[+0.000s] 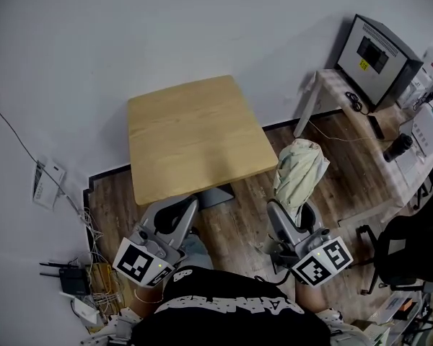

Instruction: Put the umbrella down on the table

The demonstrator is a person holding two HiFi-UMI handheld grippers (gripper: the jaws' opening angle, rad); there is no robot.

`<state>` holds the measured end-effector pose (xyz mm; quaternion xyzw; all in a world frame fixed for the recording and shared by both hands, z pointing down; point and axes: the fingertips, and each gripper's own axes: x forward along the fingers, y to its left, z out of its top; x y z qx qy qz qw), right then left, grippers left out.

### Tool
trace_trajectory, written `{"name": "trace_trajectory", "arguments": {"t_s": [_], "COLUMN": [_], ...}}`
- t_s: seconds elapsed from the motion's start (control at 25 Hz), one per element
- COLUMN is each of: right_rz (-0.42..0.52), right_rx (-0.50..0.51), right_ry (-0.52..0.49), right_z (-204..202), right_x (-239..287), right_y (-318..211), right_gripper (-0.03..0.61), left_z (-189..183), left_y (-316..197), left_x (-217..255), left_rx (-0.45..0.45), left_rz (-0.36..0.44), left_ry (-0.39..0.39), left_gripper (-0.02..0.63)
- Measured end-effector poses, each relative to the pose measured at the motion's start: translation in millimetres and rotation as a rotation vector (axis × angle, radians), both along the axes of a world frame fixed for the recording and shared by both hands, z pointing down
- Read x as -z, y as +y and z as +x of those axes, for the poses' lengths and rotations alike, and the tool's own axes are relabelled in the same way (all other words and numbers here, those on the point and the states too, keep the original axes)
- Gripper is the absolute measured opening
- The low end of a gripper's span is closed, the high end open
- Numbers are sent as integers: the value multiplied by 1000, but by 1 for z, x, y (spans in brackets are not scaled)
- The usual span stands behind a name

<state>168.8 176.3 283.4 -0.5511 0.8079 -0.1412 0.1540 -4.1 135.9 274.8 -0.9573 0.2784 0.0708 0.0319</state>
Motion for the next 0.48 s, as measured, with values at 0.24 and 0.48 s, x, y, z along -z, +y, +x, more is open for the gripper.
{"name": "trace_trajectory", "arguments": {"t_s": [0.24, 0.48], "right_rz": [-10, -17], "right_rx": [-46, -95], "right_ry": [0, 1], "right_z": [-6, -13], "right_x": [3, 8], "right_y": [-29, -54], "right_gripper": [268, 268], "left_z": [2, 0], "left_y": [-41, -70], "left_x": [3, 4], "left_rx": [-54, -108], "left_rz": [1, 0], "left_ry": [7, -2], "left_gripper": [-2, -2]}}
